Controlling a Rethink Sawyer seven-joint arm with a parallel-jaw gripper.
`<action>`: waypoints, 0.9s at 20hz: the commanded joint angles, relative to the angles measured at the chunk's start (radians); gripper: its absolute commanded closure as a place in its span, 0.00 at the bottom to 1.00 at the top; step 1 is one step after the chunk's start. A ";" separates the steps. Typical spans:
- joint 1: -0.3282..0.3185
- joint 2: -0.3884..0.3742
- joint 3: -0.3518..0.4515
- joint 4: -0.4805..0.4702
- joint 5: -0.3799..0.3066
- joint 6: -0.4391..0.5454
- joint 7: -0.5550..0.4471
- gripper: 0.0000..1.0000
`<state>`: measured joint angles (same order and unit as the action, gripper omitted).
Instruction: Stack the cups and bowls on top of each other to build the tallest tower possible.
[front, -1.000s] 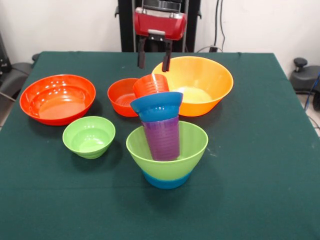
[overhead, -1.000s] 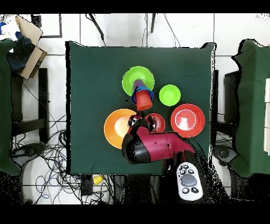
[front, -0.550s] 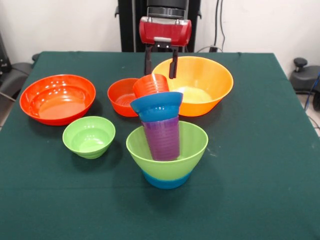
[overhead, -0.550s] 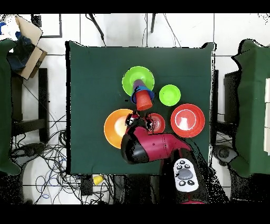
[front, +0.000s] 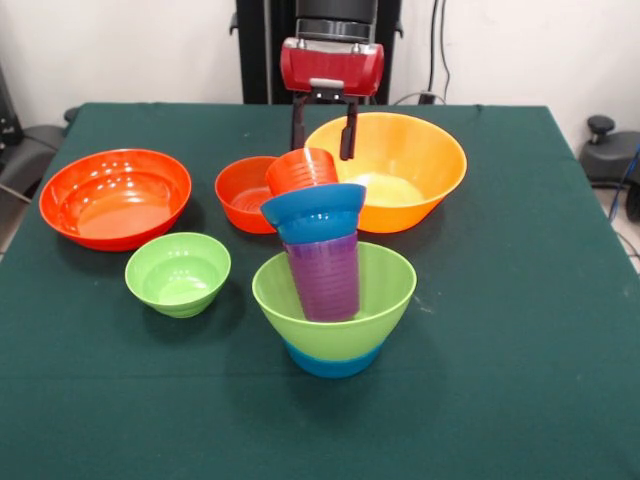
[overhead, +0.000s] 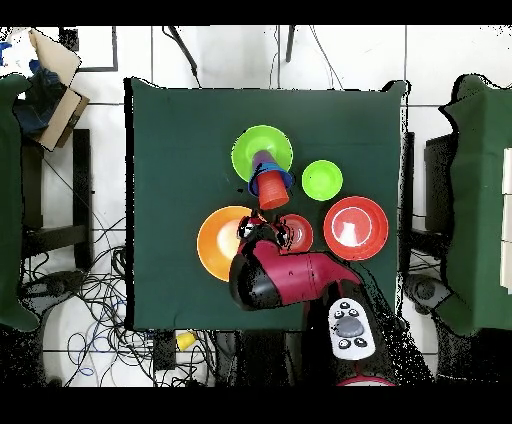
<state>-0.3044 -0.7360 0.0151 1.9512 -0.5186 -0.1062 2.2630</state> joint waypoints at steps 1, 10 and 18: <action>0.004 0.061 0.097 -0.040 -0.029 -0.039 0.055 0.00; -0.048 0.045 0.188 -0.065 -0.035 -0.005 0.035 0.00; -0.029 0.060 0.171 -0.104 -0.015 -0.023 0.044 0.00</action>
<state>-0.3422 -0.7357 0.0999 1.9319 -0.5188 -0.1293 2.2630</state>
